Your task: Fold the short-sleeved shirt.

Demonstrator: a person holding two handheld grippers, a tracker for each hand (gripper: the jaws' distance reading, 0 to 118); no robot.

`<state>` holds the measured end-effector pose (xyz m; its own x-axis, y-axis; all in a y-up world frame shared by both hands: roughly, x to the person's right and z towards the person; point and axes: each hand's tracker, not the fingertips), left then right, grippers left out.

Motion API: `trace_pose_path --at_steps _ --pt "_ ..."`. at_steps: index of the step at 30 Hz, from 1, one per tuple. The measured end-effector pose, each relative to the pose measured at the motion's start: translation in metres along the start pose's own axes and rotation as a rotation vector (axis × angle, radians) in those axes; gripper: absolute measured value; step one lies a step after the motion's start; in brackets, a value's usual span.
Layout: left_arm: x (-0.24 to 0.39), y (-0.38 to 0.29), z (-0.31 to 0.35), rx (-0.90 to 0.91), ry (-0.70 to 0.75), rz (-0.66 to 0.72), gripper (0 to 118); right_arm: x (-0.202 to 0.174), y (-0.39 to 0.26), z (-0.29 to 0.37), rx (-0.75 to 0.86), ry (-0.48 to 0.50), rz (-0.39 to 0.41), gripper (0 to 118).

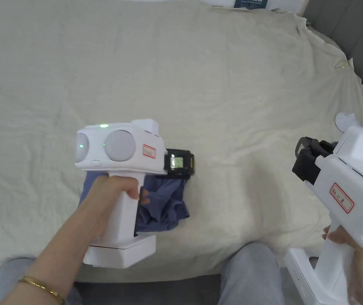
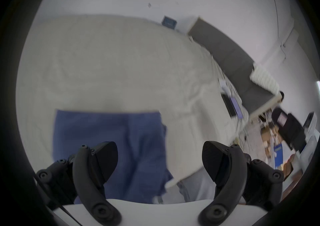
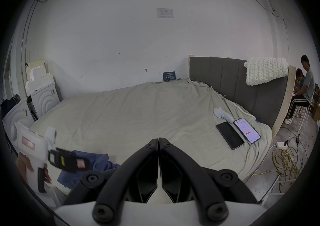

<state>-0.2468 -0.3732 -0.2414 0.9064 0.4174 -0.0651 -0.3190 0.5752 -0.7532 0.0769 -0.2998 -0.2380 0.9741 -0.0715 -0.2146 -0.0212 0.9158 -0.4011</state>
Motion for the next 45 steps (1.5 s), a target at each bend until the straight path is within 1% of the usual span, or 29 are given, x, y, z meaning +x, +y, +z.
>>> trace_pose_path --at_steps 1,2,3,4,5,6,10,11,14,17,19,23,24,25,26,27,28,30,31,35,37,40,41,43,45 --pt "-0.006 0.002 0.007 0.052 0.035 0.002 98 0.0 0.0 0.0 0.001 0.002 -0.002 0" --pt "-0.013 0.003 0.012 0.105 0.074 0.002 84 -0.001 0.0 0.0 0.002 0.002 -0.003 0" --pt "-0.016 0.002 0.018 0.157 0.116 0.009 49 -0.001 0.0 0.0 0.002 0.005 -0.002 0" --pt "-0.019 0.001 0.02 0.187 0.146 0.011 21 -0.002 0.001 0.0 0.002 0.009 0.0 0" --pt "-0.022 -0.002 0.018 0.192 0.186 0.002 6 -0.004 0.001 -0.001 0.0 0.011 0.005 0" --pt "-0.022 -0.006 0.014 0.191 0.243 -0.003 0 -0.005 0.001 -0.001 -0.002 0.013 0.009 0" --pt "-0.015 -0.036 -0.005 0.165 0.223 -0.057 0 -0.006 0.0 -0.001 -0.001 0.017 0.007 0" --pt "-0.013 -0.046 -0.016 0.148 0.244 -0.102 0 -0.005 0.0 -0.001 -0.003 0.014 0.007 0" --pt "0.006 -0.073 -0.031 0.098 0.221 -0.217 0 -0.003 -0.002 -0.001 -0.01 0.007 0.009 0" --pt "0.028 -0.096 -0.046 0.088 0.198 -0.273 0 0.003 -0.004 -0.002 -0.016 -0.006 -0.006 0" --pt "0.044 -0.103 -0.057 0.085 0.226 -0.332 0 0.006 -0.005 -0.003 -0.023 -0.008 -0.015 0" --pt "0.079 -0.124 -0.08 0.046 0.282 -0.547 0 0.006 -0.007 -0.003 -0.032 -0.012 -0.008 0" --pt "0.084 -0.129 -0.085 0.034 0.268 -0.584 0 0.006 -0.007 -0.003 -0.033 -0.01 -0.007 0" --pt "0.086 -0.13 -0.089 0.018 0.248 -0.591 0 0.006 -0.008 -0.003 -0.034 -0.011 -0.005 0" --pt "0.087 -0.129 -0.094 -0.037 0.192 -0.53 0 0.006 -0.007 -0.003 -0.035 -0.011 -0.004 0" --pt "0.086 -0.126 -0.095 -0.039 0.229 -0.473 0 0.005 -0.006 -0.002 -0.032 -0.01 -0.005 0" --pt "0.083 -0.119 -0.089 -0.02 0.228 -0.437 0 0.005 -0.005 -0.002 -0.03 -0.009 -0.006 0" --pt "0.076 -0.1 -0.072 -0.009 0.069 -0.322 0 0.004 -0.002 -0.002 -0.021 0.0 -0.004 0" --pt "0.072 -0.089 -0.063 0.015 0.036 -0.283 0 0.002 0.0 -0.003 -0.018 0.006 0.001 0" --pt "0.045 -0.043 -0.01 0.223 0.045 -0.157 0 -0.008 0.005 -0.007 0.001 0.04 0.01 0" --pt "0.026 -0.026 0.018 0.32 0.081 -0.12 0 -0.019 0.007 -0.009 0.012 0.063 0.014 0" --pt "-0.002 -0.014 0.057 0.461 0.219 -0.147 0 -0.041 0.008 -0.016 0.022 0.105 0.028 0" --pt "-0.014 -0.013 0.068 0.493 0.265 -0.152 0 -0.061 0.008 -0.013 0.029 0.119 0.029 0" --pt "-0.032 -0.014 0.081 0.52 0.339 -0.156 0 -0.083 0.004 -0.017 0.038 0.168 0.022 0" --pt "-0.054 -0.017 0.092 0.515 0.365 -0.125 0 -0.107 -0.005 -0.027 0.04 0.205 0.016 0"
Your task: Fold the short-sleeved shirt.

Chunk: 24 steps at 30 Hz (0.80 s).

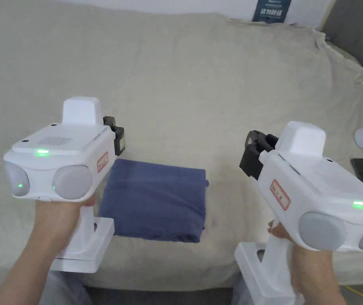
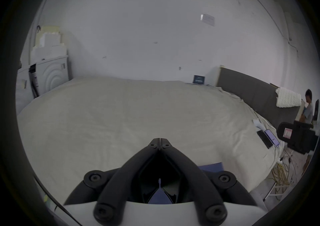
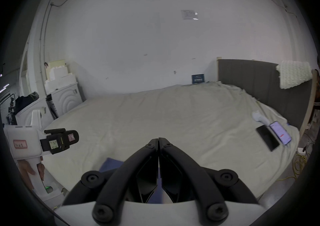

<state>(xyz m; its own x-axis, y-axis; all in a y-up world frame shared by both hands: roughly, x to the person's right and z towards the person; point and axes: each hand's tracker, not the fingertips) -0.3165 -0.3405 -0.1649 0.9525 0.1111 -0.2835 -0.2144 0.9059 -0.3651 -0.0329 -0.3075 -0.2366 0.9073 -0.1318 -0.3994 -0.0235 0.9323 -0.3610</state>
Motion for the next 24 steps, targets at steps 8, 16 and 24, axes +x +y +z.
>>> trace_pose_path --at_steps 8,16,24 --pt "-0.054 -0.023 0.007 -0.086 0.049 0.075 0 -0.08 -0.08 -0.067 -0.102 0.075 -0.021 0" --pt "-0.072 -0.036 -0.002 -0.147 0.034 0.08 0 -0.093 -0.158 -0.105 -0.315 -0.004 0.024 0" --pt "-0.071 -0.039 -0.036 -0.265 -0.098 0.194 114 -0.099 -0.158 -0.096 -0.266 0.011 0.044 0"
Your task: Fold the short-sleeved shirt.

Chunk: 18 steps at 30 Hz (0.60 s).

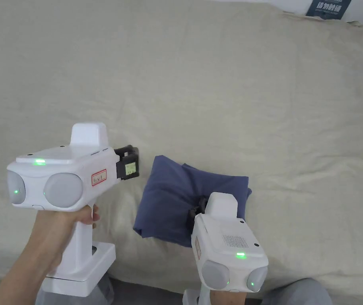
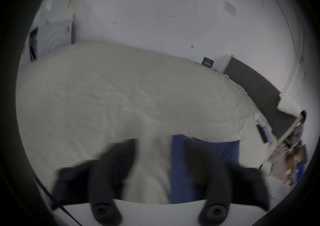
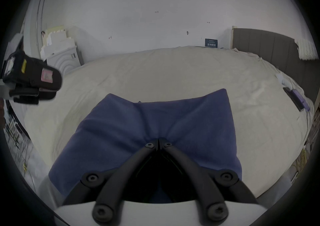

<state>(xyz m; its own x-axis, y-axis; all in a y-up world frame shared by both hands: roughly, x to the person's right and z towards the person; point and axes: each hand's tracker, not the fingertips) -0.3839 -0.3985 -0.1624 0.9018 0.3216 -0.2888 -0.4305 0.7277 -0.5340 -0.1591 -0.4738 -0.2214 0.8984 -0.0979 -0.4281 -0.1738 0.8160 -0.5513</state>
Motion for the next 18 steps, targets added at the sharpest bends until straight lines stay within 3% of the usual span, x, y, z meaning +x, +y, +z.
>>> trace_pose_path --at_steps 1,4,8,10,12,17,18 --pt "-0.002 0.003 -0.007 -0.043 -0.047 0.028 118 0.0 0.001 0.001 -0.002 0.002 0.0 0" --pt "-0.003 0.01 -0.025 -0.132 -0.155 0.057 118 0.003 0.003 0.0 -0.011 0.01 -0.016 0" --pt "-0.013 0.018 -0.059 -0.379 -0.301 0.124 115 0.013 0.004 -0.003 -0.022 0.034 -0.053 0" --pt "-0.022 0.017 -0.071 -0.475 -0.361 0.2 112 0.014 0.005 -0.002 -0.025 0.038 -0.059 0" --pt "-0.032 0.014 -0.083 -0.573 -0.415 0.264 97 0.016 0.003 -0.006 -0.026 0.04 -0.055 0" --pt "-0.037 0.009 -0.093 -0.646 -0.469 0.275 93 0.021 0.001 -0.01 -0.026 0.046 -0.062 0" --pt "-0.035 0.01 -0.093 -0.665 -0.491 0.301 84 0.022 0.001 -0.01 -0.027 0.047 -0.065 0"
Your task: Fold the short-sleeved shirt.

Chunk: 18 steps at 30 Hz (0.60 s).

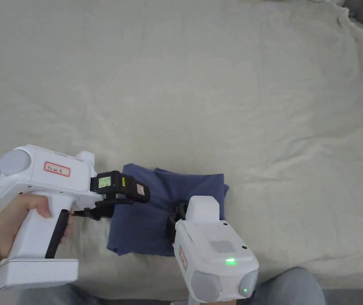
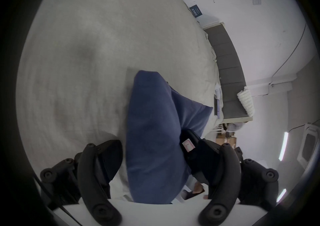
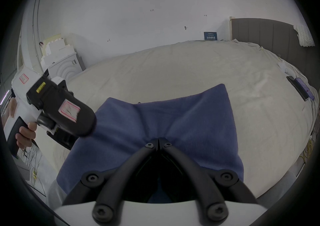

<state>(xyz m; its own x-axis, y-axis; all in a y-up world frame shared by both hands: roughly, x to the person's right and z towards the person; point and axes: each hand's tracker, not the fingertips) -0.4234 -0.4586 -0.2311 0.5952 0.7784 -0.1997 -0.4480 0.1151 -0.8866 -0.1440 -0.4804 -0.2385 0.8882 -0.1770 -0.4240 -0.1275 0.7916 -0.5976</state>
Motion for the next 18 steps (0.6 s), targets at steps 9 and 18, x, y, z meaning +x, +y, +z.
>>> trace_pose_path --at_steps 9,18 --pt "0.008 0.011 -0.015 -0.03 0.182 -0.104 31 -0.003 0.002 -0.001 -0.006 0.009 0.01 0" --pt "0.064 0.004 0.021 0.024 0.257 -0.173 25 0.018 0.057 0.047 0.066 0.058 -0.05 0"
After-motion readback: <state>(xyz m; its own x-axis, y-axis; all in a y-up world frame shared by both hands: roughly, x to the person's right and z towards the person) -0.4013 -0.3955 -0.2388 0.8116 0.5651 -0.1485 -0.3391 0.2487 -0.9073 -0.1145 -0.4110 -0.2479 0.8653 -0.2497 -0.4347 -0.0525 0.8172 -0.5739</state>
